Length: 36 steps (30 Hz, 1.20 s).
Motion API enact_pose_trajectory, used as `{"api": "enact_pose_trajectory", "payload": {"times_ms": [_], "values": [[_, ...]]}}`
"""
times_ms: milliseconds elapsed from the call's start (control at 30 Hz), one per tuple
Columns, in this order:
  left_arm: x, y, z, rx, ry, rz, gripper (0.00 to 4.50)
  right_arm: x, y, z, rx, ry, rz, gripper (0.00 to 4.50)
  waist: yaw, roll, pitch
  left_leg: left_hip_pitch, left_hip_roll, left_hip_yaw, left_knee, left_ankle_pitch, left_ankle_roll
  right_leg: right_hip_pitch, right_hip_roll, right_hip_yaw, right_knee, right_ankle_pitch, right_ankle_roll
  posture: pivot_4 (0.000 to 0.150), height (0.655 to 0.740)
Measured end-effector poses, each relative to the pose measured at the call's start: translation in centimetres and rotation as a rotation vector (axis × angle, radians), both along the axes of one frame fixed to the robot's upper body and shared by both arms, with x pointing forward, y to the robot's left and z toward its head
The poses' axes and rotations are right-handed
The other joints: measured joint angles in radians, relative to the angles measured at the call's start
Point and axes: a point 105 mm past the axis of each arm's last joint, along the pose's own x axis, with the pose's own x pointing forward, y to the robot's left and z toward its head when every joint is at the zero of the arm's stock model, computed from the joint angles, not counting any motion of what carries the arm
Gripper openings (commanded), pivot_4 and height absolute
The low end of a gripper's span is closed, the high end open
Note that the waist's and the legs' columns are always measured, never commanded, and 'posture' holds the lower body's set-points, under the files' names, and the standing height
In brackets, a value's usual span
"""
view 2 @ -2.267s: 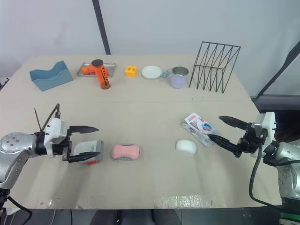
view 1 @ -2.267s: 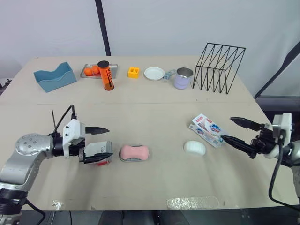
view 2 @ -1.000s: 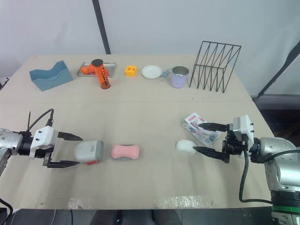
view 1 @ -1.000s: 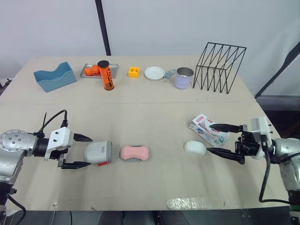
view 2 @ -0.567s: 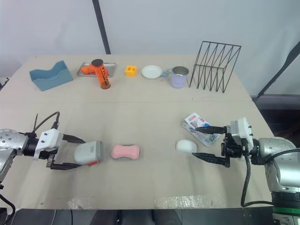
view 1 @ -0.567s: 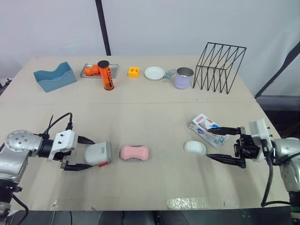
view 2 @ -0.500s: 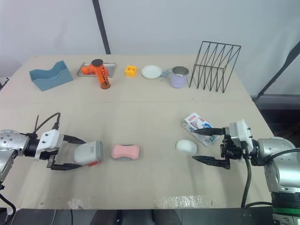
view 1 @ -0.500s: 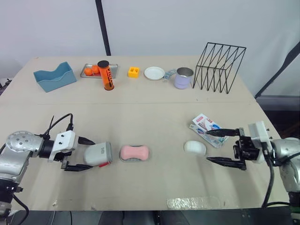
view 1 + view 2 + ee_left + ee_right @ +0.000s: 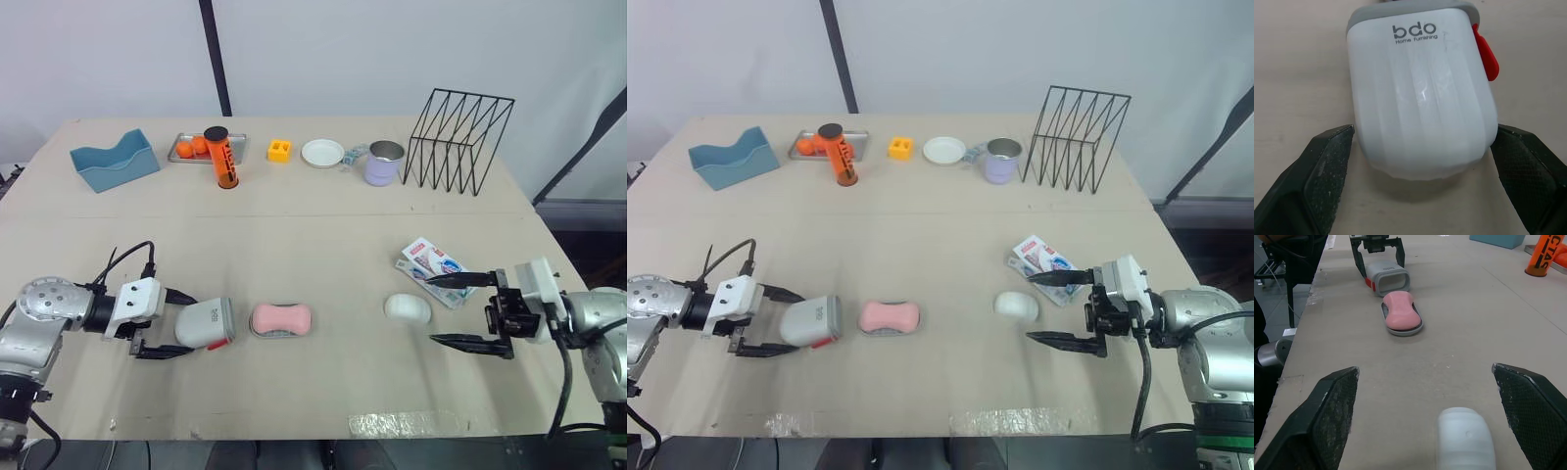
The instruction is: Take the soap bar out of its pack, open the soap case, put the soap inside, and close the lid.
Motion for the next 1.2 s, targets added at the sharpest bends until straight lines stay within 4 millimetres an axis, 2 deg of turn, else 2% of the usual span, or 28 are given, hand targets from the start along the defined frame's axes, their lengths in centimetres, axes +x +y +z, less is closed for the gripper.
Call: {"api": "enact_pose_trajectory", "payload": {"times_ms": [767, 833, 900, 1200], "values": [[0.33, -0.26, -0.12, -0.02, -0.012, 0.026, 4.5, 0.05, -0.05, -0.25, -0.018, 0.004, -0.007, 4.48, 0.0, 0.0, 0.0, 0.0, 0.0, 0.0, 0.0, 0.0, 0.0, 0.0, 0.0, 0.0, 0.0, 0.0, -0.001, 0.15, 0.74], [0.33, -0.29, -0.15, -0.021, -0.011, 0.025, 3.96, 0.06, -0.06, -0.26, -0.019, 0.004, -0.008, 4.5, 0.0, 0.0, 0.0, 0.0, 0.0, 0.0, 0.0, 0.0, 0.0, 0.0, 0.0, 0.0, 0.0, 0.0, -0.001, 0.15, 0.74], [0.33, -0.34, -0.2, -0.025, -0.01, 0.025, 3.63, 0.06, -0.06, -0.28, -0.021, 0.005, -0.009, 4.5, 0.0, 0.0, 0.0, 0.0, 0.0, 0.0, 0.0, 0.0, 0.0, 0.0, 0.0, 0.0, 0.0, 0.0, -0.001, 0.15, 0.74], [0.4, -0.29, -0.22, -0.028, -0.011, 0.024, 3.63, 0.06, -0.08, -0.38, -0.023, 0.008, -0.012, 4.5, 0.0, 0.0, 0.0, 0.0, 0.0, 0.0, 0.0, 0.0, 0.0, 0.0, 0.0, 0.0, 0.0, 0.002, -0.003, 0.15, 0.74]]}}
